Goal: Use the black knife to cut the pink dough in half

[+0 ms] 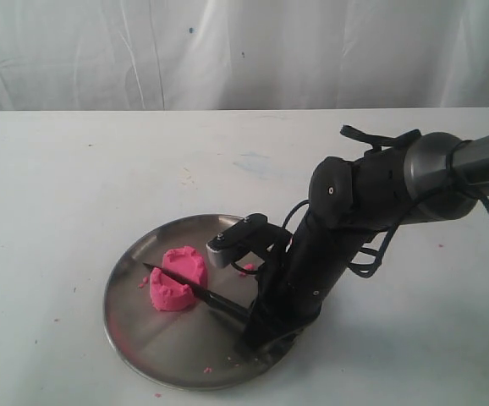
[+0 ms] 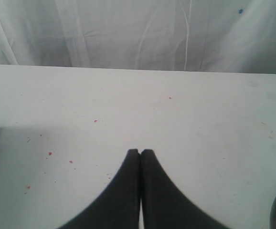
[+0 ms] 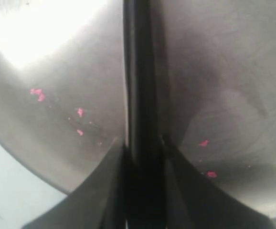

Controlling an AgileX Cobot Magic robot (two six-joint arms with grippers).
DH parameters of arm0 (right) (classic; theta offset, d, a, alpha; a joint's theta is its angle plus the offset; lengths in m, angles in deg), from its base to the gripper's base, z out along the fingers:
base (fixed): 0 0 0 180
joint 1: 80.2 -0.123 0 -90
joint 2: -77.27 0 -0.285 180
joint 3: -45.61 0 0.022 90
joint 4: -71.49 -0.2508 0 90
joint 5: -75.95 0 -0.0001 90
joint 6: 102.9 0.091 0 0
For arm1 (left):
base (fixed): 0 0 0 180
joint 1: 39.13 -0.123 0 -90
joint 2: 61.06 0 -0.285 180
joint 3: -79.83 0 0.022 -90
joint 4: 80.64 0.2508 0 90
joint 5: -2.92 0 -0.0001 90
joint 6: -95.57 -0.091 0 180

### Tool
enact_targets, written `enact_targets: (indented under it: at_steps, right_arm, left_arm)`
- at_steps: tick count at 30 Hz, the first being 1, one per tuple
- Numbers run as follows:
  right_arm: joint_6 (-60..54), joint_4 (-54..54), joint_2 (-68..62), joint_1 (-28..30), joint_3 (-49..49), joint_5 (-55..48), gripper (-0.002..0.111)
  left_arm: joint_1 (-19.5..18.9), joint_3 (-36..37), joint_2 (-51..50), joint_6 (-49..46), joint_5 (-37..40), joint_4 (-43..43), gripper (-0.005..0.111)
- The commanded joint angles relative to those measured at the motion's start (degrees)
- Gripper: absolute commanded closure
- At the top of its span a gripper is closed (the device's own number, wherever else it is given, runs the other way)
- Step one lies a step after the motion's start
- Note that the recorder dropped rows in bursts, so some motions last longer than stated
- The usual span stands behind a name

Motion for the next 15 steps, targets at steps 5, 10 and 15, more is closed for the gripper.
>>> enact_targets:
  at_steps: [5,10,15]
  right_arm:
    - [4.03,1.18,-1.37,-0.03,0.63,2.72,0.108]
    - [6.55,1.18,-1.37,-0.03,0.63,4.93,0.108]
    - [7.65,1.18,-1.37,-0.03,0.63,5.95,0.108]
  left_arm:
    - [-0.15,0.4,0.32,0.35,-0.56,0.44,0.107]
    - [-0.15,0.4,0.32,0.35,-0.56,0.44,0.107]
    - [-0.15,0.4,0.32,0.35,-0.56,0.44,0.107]
